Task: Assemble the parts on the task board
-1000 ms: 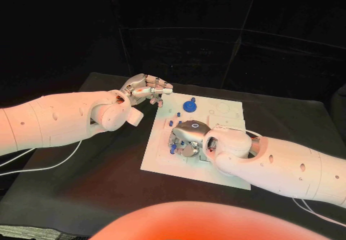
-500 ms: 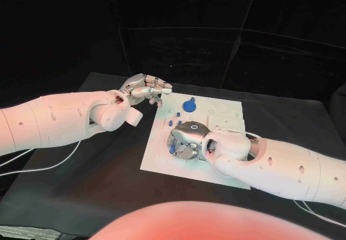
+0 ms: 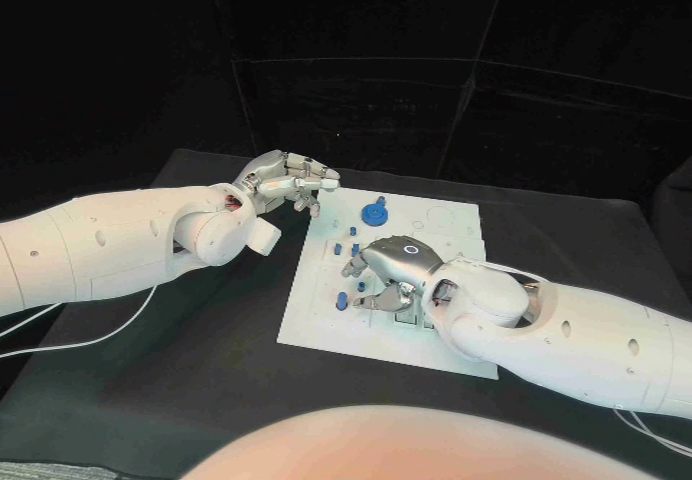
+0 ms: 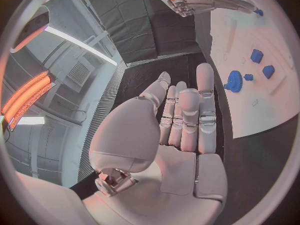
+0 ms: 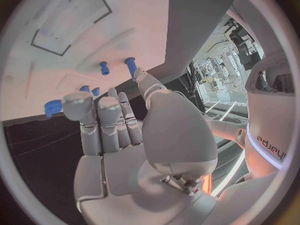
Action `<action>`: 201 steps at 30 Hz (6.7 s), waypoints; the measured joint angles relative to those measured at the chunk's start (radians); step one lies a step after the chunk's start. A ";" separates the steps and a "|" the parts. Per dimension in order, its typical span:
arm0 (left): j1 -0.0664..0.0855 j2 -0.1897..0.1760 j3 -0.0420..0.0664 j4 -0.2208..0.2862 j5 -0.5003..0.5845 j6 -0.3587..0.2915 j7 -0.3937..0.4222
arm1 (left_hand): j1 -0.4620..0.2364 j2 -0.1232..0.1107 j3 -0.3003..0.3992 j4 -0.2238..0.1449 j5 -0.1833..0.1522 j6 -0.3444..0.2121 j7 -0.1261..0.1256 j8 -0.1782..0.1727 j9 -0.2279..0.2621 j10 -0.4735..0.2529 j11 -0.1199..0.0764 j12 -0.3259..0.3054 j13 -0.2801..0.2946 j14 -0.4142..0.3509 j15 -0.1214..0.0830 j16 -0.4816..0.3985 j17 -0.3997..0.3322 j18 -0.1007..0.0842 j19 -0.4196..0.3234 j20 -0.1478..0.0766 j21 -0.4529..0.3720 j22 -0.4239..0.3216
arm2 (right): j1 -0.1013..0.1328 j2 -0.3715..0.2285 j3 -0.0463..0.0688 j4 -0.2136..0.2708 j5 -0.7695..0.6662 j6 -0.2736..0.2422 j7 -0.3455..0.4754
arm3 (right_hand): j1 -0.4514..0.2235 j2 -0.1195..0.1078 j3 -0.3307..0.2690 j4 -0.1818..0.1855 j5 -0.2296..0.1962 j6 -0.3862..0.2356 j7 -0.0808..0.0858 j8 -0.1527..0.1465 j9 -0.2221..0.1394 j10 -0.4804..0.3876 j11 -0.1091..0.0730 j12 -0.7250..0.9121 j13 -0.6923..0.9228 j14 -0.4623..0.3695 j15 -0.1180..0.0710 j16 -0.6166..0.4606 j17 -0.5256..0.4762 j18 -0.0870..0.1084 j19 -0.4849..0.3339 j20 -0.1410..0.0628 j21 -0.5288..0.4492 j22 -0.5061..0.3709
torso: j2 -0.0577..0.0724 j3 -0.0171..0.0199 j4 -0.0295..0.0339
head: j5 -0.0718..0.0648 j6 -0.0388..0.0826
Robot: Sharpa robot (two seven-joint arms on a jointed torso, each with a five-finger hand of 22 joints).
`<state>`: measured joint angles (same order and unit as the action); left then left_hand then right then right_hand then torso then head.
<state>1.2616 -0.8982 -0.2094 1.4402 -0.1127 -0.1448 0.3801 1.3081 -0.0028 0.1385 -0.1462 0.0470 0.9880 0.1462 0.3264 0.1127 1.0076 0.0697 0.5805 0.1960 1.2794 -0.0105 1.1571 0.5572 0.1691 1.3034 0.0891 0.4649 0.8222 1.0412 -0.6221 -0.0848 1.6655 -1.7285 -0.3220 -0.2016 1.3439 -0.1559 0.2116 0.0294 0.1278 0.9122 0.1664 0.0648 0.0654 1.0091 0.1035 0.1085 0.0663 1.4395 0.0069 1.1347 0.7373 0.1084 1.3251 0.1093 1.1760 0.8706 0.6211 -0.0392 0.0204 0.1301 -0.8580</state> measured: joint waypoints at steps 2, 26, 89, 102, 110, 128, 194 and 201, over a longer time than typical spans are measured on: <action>0.000 -0.001 0.000 0.000 0.000 0.000 0.000 | 0.000 0.000 0.000 0.000 0.000 0.000 0.000 0.000 0.000 0.000 0.000 0.000 0.000 0.000 0.000 0.000 0.000 0.000 0.000 0.000 0.000 0.000 | 0.000 -0.044 0.001 0.026 0.015 -0.034 0.006 | 0.000 0.000 -0.018 0.007 0.009 -0.007 0.000 0.000 0.000 0.013 -0.006 0.020 0.004 -0.002 -0.002 -0.011 -0.015 0.016 -0.005 -0.002 -0.011 -0.015 | -0.001 -0.0001 -0.0008 | -0.008 0.004; -0.011 -0.001 0.000 -0.001 0.003 0.003 0.000 | 0.000 0.000 0.000 0.000 0.000 -0.004 -0.004 0.000 0.000 0.000 0.000 0.000 0.000 0.000 0.000 0.000 -0.001 0.000 0.000 0.000 0.000 0.000 | -0.001 -0.397 0.025 0.163 0.414 -0.043 -0.186 | -0.110 0.066 -0.292 0.238 0.191 0.102 -0.069 0.185 0.057 0.364 -0.096 1.015 0.946 0.027 -0.066 0.262 0.443 -0.016 0.112 -0.065 0.183 0.296 | -0.020 0.0048 -0.0477 | -0.172 0.032; -0.015 -0.004 -0.001 0.001 0.017 0.016 -0.002 | 0.005 0.005 0.003 -0.003 0.000 -0.007 0.000 0.004 0.000 -0.004 0.004 0.000 -0.001 -0.004 0.004 0.000 -0.001 0.000 -0.003 0.003 0.000 0.000 | -0.084 -0.315 0.023 0.137 0.413 -0.050 -0.373 | -0.047 0.147 -0.378 0.249 0.347 0.105 -0.089 0.302 0.119 0.390 -0.107 1.131 1.142 0.027 -0.073 0.318 0.561 -0.032 0.130 -0.075 0.227 0.370 | -0.020 0.0038 -0.0500 | -0.188 0.010; -0.015 0.001 -0.001 0.003 0.018 0.019 -0.003 | 0.011 0.011 0.007 -0.007 0.000 -0.007 0.000 0.008 0.000 -0.004 0.004 0.000 -0.001 -0.004 0.004 0.000 -0.001 0.000 -0.003 0.003 0.000 -0.001 | -0.083 -0.285 0.024 0.177 0.557 -0.150 -0.283 | -0.039 0.160 -0.382 0.253 0.360 0.108 -0.086 0.307 0.124 0.403 -0.113 1.150 1.168 0.027 -0.080 0.329 0.571 -0.031 0.137 -0.083 0.240 0.393 | -0.019 0.0032 -0.0487 | -0.180 0.010; -0.015 0.008 0.000 0.002 0.018 0.021 -0.003 | 0.011 0.011 0.007 -0.007 0.000 -0.007 0.000 0.008 0.000 -0.004 0.004 0.000 -0.002 -0.004 0.004 0.000 -0.001 0.000 -0.003 0.003 0.000 -0.001 | -0.083 -0.229 0.024 0.148 0.599 -0.144 -0.291 | -0.061 0.182 -0.391 0.256 0.358 0.114 -0.084 0.307 0.124 0.403 -0.113 1.137 1.154 0.025 -0.083 0.329 0.571 -0.031 0.137 -0.083 0.240 0.393 | -0.019 0.0034 -0.0463 | -0.173 0.011; -0.015 0.008 0.000 0.003 0.019 0.030 -0.012 | 0.025 0.025 0.021 -0.021 0.000 -0.011 0.004 0.011 -0.001 -0.007 0.000 0.000 -0.003 -0.004 0.004 0.000 -0.002 0.000 -0.003 0.003 0.000 -0.001 | -0.082 -0.169 0.025 0.087 0.561 -0.122 -0.339 | -0.104 0.186 -0.429 0.257 0.281 0.153 -0.099 0.324 0.182 0.421 -0.131 1.111 1.149 0.028 -0.095 0.335 0.570 -0.031 0.140 -0.086 0.240 0.397 | -0.017 0.0036 -0.0497 | -0.154 0.008; -0.014 0.001 0.000 0.002 0.020 0.034 -0.021 | 0.025 0.025 0.023 -0.023 0.000 -0.014 0.000 0.011 -0.002 -0.011 0.004 0.000 -0.005 -0.007 0.000 0.000 -0.003 0.000 -0.003 0.003 0.000 -0.001 | -0.080 -0.238 0.025 0.142 0.417 -0.159 -0.291 | 0.035 0.165 -0.345 0.080 0.023 0.109 -0.099 0.273 0.263 0.399 -0.124 1.020 1.153 0.026 -0.095 0.322 0.570 -0.047 0.135 -0.095 0.232 0.387 | -0.019 0.0059 -0.0528 | -0.141 -0.004; -0.014 0.001 0.000 0.002 0.020 0.034 -0.022 | 0.025 0.025 0.023 -0.024 0.000 -0.014 0.000 0.011 -0.002 -0.011 0.004 0.000 -0.005 -0.007 0.000 0.000 -0.003 0.000 -0.003 0.003 0.000 -0.001 | -0.065 -0.376 0.026 0.190 0.489 -0.147 -0.201 | 0.037 0.185 -0.357 0.087 0.093 0.059 -0.070 0.210 0.228 0.372 -0.096 0.981 1.105 0.027 -0.073 0.311 0.570 -0.047 0.117 -0.077 0.210 0.351 | -0.020 0.0061 -0.0553 | -0.151 0.002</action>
<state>1.2472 -0.8973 -0.2099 1.4417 -0.0929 -0.1109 0.3586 1.3331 0.0222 0.1620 -0.1697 0.0470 0.9736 0.1462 0.3372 0.1109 0.9968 0.0733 0.5805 0.1907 1.2721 -0.0105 1.1571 0.5538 0.1692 1.3001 0.0924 0.4648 0.8214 0.9765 -0.9976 -0.0585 1.8554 -1.2390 -0.4692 -0.4026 1.3810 0.0292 -0.1450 0.1160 0.2208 0.9710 0.0966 0.2749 0.2929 1.3808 0.0072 1.0895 1.1714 1.4667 -0.0659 1.4460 1.3073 0.0617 1.4423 0.0327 1.3858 1.2217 0.6012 -0.0331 -0.0349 -0.0209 -0.8559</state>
